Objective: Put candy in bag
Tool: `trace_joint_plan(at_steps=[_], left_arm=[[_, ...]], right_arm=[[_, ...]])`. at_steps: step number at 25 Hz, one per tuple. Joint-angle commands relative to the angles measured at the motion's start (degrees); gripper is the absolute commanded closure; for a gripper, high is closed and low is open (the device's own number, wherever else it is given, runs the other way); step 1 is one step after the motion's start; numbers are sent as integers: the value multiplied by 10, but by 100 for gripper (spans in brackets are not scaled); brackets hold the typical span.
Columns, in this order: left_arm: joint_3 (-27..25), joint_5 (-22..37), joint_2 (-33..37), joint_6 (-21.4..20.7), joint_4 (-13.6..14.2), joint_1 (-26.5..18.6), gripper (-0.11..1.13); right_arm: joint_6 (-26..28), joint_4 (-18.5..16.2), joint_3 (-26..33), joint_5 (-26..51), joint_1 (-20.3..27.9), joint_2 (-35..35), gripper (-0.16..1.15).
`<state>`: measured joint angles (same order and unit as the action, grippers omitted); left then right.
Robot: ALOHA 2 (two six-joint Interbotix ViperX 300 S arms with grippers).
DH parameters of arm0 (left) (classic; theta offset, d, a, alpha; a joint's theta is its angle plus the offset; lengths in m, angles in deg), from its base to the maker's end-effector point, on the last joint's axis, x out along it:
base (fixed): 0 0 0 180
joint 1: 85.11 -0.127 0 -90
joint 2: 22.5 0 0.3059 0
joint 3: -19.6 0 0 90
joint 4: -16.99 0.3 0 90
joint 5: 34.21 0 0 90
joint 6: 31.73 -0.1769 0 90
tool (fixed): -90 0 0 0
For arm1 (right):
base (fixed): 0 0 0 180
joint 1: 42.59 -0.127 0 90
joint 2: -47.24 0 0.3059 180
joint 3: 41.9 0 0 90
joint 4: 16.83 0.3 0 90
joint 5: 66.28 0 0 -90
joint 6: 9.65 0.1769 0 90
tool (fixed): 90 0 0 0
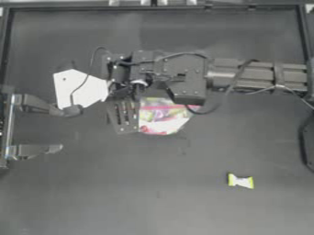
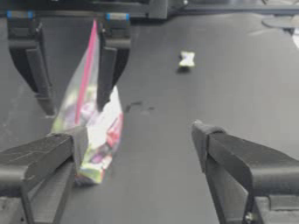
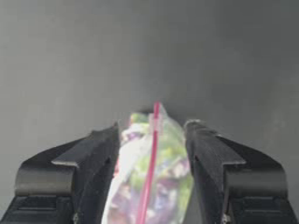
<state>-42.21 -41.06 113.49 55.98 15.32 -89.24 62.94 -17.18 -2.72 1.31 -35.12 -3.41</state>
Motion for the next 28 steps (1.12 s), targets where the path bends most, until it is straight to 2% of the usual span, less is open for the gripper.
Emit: trace_joint_plan(at_steps=[1, 7, 28], left_arm=[[6, -2, -12, 0, -2, -1, 2], [-1, -3, -5, 0, -2, -2, 2], [-5, -3, 12, 0, -3, -1, 2]], right_arm=[[-1, -2, 34, 16, -1, -1, 15], [-2, -1, 58, 36, -1, 21, 16], [0, -2, 39, 34, 1, 26, 17]])
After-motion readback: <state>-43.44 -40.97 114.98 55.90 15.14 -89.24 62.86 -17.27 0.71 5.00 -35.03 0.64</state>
